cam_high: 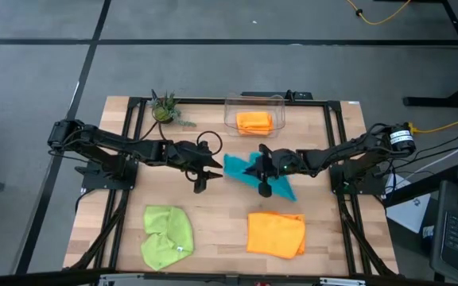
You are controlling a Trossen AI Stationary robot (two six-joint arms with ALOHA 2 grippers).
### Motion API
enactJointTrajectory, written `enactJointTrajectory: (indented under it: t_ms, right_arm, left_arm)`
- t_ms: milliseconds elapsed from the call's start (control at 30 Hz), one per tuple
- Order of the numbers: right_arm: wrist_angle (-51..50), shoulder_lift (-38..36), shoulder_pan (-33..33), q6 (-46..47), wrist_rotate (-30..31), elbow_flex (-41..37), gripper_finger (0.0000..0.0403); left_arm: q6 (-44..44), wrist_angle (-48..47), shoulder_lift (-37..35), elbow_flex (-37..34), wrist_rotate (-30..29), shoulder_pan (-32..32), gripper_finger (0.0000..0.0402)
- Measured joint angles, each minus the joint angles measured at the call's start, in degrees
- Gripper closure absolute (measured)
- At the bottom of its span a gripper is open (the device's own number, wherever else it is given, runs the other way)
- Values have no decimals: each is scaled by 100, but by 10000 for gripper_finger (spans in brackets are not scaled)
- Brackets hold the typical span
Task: Fold microfiber towels
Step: Fold the blue towel on the table
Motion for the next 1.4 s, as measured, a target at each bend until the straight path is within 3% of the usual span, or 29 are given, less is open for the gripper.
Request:
enactJointTrajectory:
  t_ms: [167, 500, 600, 767, 1100, 1233, 1400]
  right_arm:
    - [-32, 216, 0, -334, -12, 510, 401]
    - [-766, 1324, 112, -826, -23, 1853, 401]
    - [-1213, 1447, 173, -863, 315, 2165, 400]
    - [-1724, 1453, 303, -949, 854, 2310, 401]
    - [-1840, 1449, 444, -941, 904, 2308, 401]
    - [-1838, 1449, 444, -937, 907, 2308, 399]
    - [-1840, 1449, 438, -925, 950, 2308, 396]
  left_arm:
    - [-17, 160, 0, 0, -86, 2, 246]
    - [61, 164, 121, 4, -84, -1, 246]
    - [61, 207, 285, 4, -14, -1, 246]
    - [83, 189, 566, 4, -129, 2, 246]
    - [223, 328, 616, 2, -368, 19, 251]
    - [236, 337, 616, 2, -345, 13, 287]
    - [430, 339, 616, 2, -321, 7, 379]
